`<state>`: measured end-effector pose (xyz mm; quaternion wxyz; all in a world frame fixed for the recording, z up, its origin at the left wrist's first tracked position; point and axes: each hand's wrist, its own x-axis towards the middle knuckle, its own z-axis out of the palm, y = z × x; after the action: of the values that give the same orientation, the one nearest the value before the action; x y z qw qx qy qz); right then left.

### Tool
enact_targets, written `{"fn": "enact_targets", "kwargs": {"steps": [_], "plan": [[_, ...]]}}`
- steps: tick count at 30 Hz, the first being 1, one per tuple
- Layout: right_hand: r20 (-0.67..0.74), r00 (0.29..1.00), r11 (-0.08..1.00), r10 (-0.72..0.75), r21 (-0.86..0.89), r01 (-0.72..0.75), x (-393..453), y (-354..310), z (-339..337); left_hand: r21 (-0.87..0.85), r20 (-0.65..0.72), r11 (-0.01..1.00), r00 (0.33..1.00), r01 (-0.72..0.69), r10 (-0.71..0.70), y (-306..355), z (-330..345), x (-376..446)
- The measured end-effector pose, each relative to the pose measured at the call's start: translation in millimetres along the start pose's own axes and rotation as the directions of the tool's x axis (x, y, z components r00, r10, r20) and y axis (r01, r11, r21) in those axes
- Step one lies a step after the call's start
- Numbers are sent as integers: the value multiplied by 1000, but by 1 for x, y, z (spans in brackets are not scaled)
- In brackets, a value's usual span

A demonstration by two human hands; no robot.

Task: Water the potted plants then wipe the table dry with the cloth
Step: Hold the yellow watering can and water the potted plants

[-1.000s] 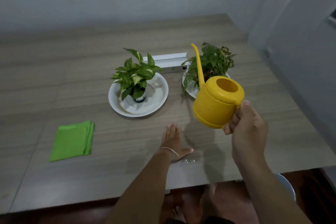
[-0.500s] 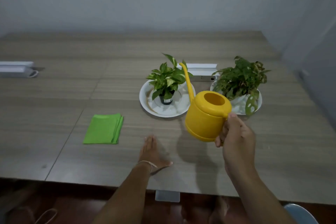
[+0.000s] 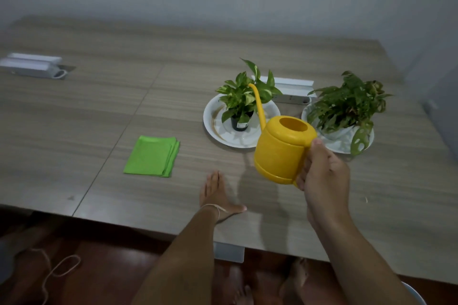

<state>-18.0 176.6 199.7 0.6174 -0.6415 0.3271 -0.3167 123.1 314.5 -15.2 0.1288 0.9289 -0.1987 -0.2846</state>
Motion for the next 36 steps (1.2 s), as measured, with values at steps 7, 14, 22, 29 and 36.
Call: {"fn": "enact_targets", "kwargs": {"steps": [7, 14, 22, 29, 36], "plan": [[5, 1000, 999, 24, -27, -24, 3, -2, 15, -13, 13, 1000, 1000, -9, 9, -1, 1, -1], [-1, 1000, 999, 28, -22, -28, 7, -1, 25, -37, 8, 999, 1000, -4, 4, -2, 3, -2], [-16, 998, 998, 61, -20, -62, 9, 2, 23, -16, 36, 1000, 999, 4, -3, 0, -1, -3], [-43, 996, 996, 77, -40, -78, 8, 2, 22, -20, 31, 1000, 1000, -2, 3, -1, 1, -1], [-72, 995, 995, 74, -58, -78, 10, 3, 13, -16, 21, 1000, 1000, -3, 3, -1, 2, -1]]}}
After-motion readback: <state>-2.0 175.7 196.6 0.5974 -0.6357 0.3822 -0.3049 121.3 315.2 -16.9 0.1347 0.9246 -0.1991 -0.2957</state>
